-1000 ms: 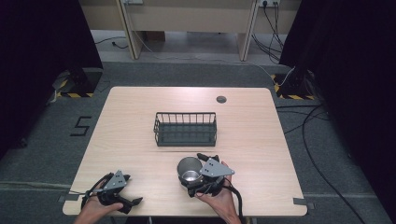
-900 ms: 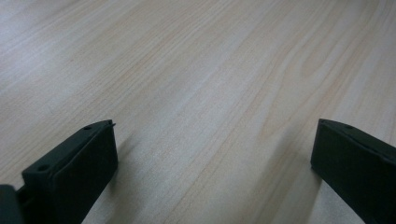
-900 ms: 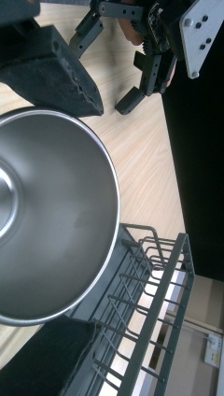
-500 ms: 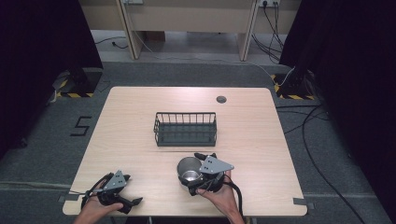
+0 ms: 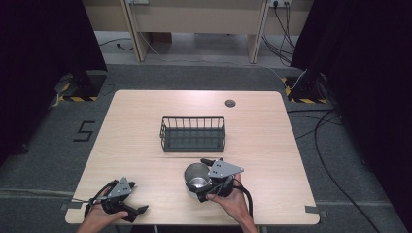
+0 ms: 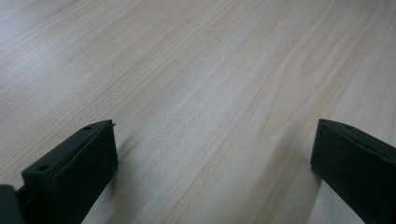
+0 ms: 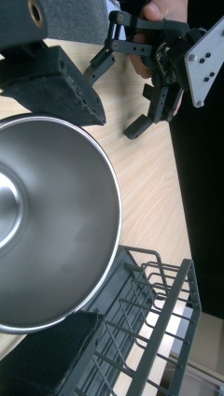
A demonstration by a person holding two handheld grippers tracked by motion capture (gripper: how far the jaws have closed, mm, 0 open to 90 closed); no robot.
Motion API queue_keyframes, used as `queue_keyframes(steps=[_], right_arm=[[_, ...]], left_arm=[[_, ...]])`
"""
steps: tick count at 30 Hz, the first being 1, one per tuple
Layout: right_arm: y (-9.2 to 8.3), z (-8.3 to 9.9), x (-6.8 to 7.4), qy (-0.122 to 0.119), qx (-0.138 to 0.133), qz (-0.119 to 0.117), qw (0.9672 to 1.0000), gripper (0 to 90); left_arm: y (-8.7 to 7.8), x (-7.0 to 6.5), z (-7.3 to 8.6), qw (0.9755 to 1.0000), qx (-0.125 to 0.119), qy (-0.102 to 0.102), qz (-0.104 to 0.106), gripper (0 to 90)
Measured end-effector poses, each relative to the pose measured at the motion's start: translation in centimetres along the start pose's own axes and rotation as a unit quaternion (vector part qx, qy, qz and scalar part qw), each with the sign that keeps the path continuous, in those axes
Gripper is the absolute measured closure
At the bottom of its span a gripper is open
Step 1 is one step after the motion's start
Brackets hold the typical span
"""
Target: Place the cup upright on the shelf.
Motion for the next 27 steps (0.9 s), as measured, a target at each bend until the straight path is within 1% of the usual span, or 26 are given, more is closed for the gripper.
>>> queue_keyframes(steps=[6,10,12,16,19,23,27], right_arm=[[-0.3,-0.6,0.0,-0.003,-0.011,-0.001,0.9999,6.2],[-0.6,-1.1,-0.3,-0.010,-0.008,0.007,0.9999,6.2],[-0.7,-1.4,-0.5,-0.009,-0.009,0.008,0.9999,6.3],[-0.9,-2.1,-1.2,-0.006,-0.015,0.011,0.9998,6.2],[-1.0,-2.7,-1.7,-0.006,-0.010,0.013,0.9998,6.2],[-1.0,-3.5,-2.5,-0.005,-0.010,0.017,0.9998,6.3],[-1.0,-4.7,-3.3,-0.001,-0.017,0.018,0.9997,6.3]], left_arm=[[0.0,0.0,0.0,1.0000,0.000,0.000,0.000,0.0],[0.0,0.0,0.0,1.0000,0.000,0.000,0.000,0.0],[0.0,0.0,0.0,1.0000,0.000,0.000,0.000,0.0],[0.0,0.0,0.0,1.0000,0.000,0.000,0.000,0.0],[0.0,0.0,0.0,1.0000,0.000,0.000,0.000,0.0],[0.0,0.0,0.0,1.0000,0.000,0.000,0.000,0.0],[0.0,0.0,0.0,1.0000,0.000,0.000,0.000,0.0]])
Point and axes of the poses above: each handheld gripper's, and its own axes: y roughly forward along the jaws, z roughly out of its underside, x roughly to its left, the point moved 9 cm from there along y, roughly forward along the jaws, and after that the axes turned 5 degrees about -y, right-handed, at the moved point
